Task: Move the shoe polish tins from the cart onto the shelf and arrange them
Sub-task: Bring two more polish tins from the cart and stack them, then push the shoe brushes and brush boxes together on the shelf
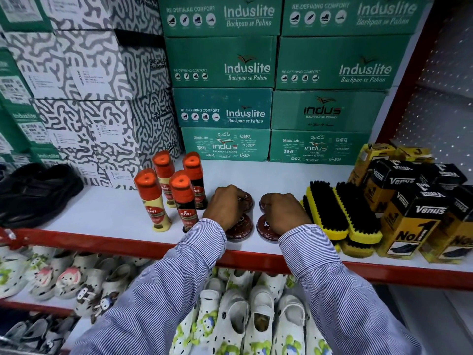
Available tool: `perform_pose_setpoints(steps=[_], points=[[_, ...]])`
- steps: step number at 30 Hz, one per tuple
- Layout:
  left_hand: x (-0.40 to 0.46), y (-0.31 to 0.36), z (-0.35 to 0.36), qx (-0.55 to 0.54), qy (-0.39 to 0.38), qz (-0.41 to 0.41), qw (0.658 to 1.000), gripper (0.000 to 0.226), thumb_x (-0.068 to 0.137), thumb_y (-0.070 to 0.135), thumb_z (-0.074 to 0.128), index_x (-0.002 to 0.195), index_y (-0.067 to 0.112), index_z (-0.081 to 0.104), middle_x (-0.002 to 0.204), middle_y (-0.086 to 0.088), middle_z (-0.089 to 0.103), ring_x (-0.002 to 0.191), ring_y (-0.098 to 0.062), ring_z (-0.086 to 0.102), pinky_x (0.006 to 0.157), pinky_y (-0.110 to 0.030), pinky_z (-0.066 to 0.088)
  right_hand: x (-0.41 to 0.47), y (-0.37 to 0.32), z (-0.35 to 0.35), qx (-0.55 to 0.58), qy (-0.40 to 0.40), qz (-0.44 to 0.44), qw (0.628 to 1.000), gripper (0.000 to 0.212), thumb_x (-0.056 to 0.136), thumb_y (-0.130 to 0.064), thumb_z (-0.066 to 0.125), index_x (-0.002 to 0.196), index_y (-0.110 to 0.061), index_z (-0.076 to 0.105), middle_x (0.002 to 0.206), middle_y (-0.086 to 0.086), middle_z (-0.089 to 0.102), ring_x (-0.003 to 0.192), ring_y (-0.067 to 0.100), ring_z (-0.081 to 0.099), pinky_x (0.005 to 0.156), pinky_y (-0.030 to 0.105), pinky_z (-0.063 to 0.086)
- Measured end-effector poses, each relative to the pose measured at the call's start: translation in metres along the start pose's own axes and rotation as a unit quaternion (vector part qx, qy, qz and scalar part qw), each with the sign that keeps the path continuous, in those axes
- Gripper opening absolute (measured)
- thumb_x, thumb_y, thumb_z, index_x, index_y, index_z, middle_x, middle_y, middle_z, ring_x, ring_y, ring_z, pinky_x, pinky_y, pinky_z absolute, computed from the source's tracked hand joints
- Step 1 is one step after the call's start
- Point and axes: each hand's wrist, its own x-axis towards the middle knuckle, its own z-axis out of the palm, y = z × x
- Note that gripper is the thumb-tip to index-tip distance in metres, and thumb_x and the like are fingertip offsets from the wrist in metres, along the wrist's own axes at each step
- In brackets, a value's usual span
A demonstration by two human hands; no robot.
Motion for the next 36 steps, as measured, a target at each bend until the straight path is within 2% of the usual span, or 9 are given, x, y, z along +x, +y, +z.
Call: perform_pose_setpoints(steps=[4,8,11,15,18,23,29,32,36], points=[[-0.002,0.000,-0.001,-0.019,0.008,0.004,1.000,0.037,0.093,0.006,0.057,0.119,0.024,0.076,0.125,-0.013,0.074,0.118,-0.032,0.067,0.102,-0.035,0.054,-0.002,0.000,-0.004,0.002,-0.004,-0.007,1.000,0.028,0.089,-0.009,0.052,0.107,-0.011,0.074,0.117,0.020,0.071,0.111,0.039,0.063,0.088,0.034,0.051],[-0.008,-0.002,-0.004,-0.012,0.034,0.025,0.999,0.025,0.092,0.023,0.064,0.114,0.020,0.077,0.115,-0.010,0.077,0.111,-0.030,0.069,0.096,-0.033,0.055,-0.012,0.000,-0.012,0.012,0.016,-0.027,0.999,0.027,0.090,-0.010,0.053,0.104,-0.015,0.075,0.112,0.017,0.073,0.110,0.038,0.063,0.092,0.037,0.054],[-0.022,-0.002,-0.009,0.007,0.078,0.065,0.995,0.025,0.086,0.031,0.071,0.109,0.024,0.078,0.104,-0.004,0.080,0.098,-0.025,0.072,0.081,-0.021,0.048,-0.026,0.001,-0.017,0.011,0.040,-0.025,0.999,0.022,0.086,-0.017,0.059,0.099,-0.019,0.077,0.102,0.017,0.075,0.100,0.038,0.068,0.087,0.039,0.058],[-0.040,-0.002,-0.015,0.009,0.093,0.082,0.992,0.031,0.076,0.033,0.079,0.104,0.021,0.081,0.097,-0.008,0.080,0.090,-0.024,0.075,0.076,-0.015,0.042,-0.039,-0.003,-0.019,-0.001,0.036,-0.024,0.999,0.027,0.082,-0.024,0.069,0.105,-0.013,0.077,0.109,0.013,0.077,0.103,0.036,0.070,0.090,0.039,0.058],[-0.048,-0.002,-0.013,0.005,0.057,0.059,0.997,0.031,0.073,0.039,0.081,0.096,0.018,0.082,0.090,-0.010,0.079,0.086,-0.024,0.074,0.068,-0.018,0.043,-0.044,-0.005,-0.018,-0.014,0.017,-0.026,0.999,0.027,0.082,-0.024,0.068,0.103,-0.011,0.078,0.113,0.013,0.075,0.105,0.035,0.070,0.091,0.039,0.058],[-0.050,-0.002,-0.014,-0.004,0.018,0.045,0.999,0.034,0.072,0.042,0.082,0.095,0.017,0.082,0.096,-0.010,0.080,0.088,-0.022,0.073,0.079,-0.032,0.058,-0.045,-0.003,-0.017,-0.003,0.010,-0.013,1.000,0.028,0.086,-0.027,0.067,0.103,-0.010,0.080,0.112,0.014,0.077,0.106,0.032,0.071,0.094,0.040,0.058],[-0.052,0.000,-0.014,-0.012,0.023,0.043,0.999,0.029,0.075,0.040,0.080,0.089,0.015,0.082,0.088,-0.008,0.080,0.080,-0.018,0.073,0.071,-0.025,0.053,-0.047,-0.002,-0.018,-0.011,0.009,-0.019,1.000,0.022,0.086,-0.027,0.069,0.104,-0.025,0.083,0.112,0.010,0.078,0.101,0.030,0.073,0.092,0.038,0.060],[-0.052,0.000,-0.014,-0.008,0.023,0.048,0.999,0.029,0.076,0.040,0.080,0.089,0.014,0.082,0.086,-0.007,0.080,0.078,-0.017,0.073,0.069,-0.023,0.050,-0.048,-0.002,-0.017,-0.010,0.008,-0.012,1.000,0.025,0.086,-0.028,0.069,0.106,-0.023,0.082,0.115,0.011,0.077,0.103,0.030,0.073,0.093,0.038,0.059],[-0.052,0.000,-0.015,0.001,0.018,0.050,0.999,0.029,0.076,0.040,0.080,0.088,0.014,0.081,0.085,-0.008,0.080,0.077,-0.018,0.073,0.072,-0.030,0.057,-0.047,-0.002,-0.016,0.000,0.005,0.000,1.000,0.030,0.086,-0.031,0.068,0.109,-0.016,0.080,0.119,0.010,0.075,0.106,0.029,0.072,0.095,0.038,0.059]])
